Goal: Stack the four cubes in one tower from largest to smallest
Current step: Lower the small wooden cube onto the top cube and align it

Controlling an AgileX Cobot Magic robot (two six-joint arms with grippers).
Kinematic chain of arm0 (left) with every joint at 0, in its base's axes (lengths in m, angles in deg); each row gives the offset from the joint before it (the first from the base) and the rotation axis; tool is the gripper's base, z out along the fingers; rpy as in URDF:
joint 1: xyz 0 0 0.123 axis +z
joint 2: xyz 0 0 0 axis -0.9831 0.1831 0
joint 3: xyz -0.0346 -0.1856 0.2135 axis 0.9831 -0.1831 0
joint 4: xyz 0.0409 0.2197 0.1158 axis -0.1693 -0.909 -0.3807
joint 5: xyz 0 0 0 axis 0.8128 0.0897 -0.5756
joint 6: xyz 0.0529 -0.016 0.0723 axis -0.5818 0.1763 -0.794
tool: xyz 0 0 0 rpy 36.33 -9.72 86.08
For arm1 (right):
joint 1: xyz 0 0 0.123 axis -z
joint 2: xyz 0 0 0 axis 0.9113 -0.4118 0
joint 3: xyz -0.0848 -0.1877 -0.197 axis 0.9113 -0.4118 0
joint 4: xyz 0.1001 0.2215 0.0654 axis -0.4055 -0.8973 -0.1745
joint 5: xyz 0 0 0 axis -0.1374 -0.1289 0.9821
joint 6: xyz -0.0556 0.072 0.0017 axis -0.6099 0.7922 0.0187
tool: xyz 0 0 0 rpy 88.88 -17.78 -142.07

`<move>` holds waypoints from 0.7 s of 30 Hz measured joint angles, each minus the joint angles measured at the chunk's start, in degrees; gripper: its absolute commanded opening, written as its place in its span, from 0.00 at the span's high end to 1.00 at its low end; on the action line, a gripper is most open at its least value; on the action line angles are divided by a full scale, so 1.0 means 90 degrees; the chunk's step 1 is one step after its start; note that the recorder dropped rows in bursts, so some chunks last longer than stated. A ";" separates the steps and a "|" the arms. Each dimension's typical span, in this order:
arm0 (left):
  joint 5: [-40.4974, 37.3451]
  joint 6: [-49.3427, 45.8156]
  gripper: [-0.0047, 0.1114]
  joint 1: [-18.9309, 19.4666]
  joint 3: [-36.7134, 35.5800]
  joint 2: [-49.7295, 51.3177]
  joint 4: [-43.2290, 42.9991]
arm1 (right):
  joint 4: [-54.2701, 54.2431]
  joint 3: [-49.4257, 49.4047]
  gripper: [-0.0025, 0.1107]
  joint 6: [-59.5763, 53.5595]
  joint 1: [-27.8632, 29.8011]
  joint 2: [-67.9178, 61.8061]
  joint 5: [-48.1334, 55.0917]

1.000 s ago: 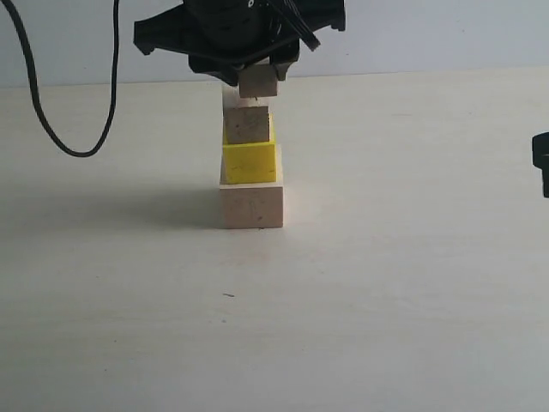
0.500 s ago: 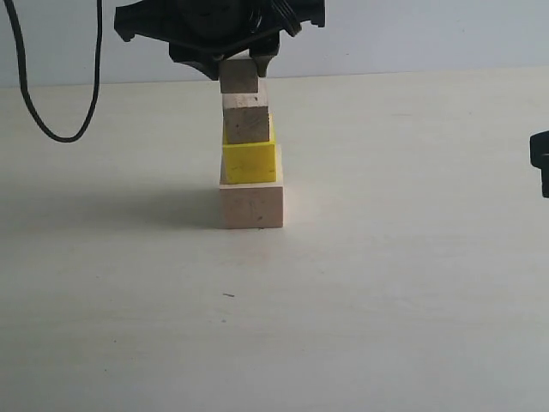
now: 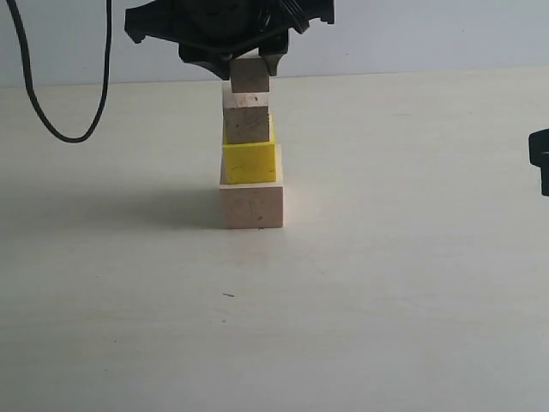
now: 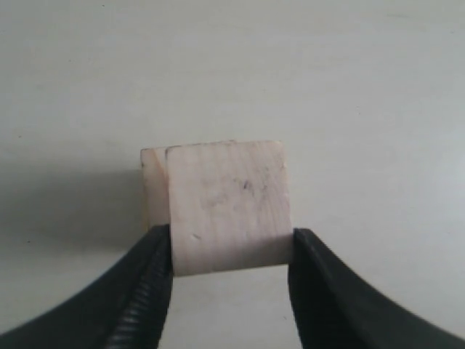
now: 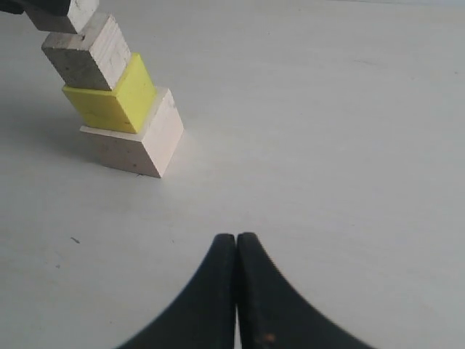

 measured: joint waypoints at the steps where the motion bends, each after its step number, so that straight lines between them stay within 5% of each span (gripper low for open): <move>1: 0.0000 0.0000 0.96 0.0000 0.0000 0.0004 0.0000 | 0.0000 0.0000 0.98 0.0000 0.0000 0.0000 0.0000; 21: -0.0206 -0.0015 0.96 0.0000 0.0000 0.0157 -0.0162 | 0.0000 0.0000 0.98 0.0000 0.0000 0.0000 0.0000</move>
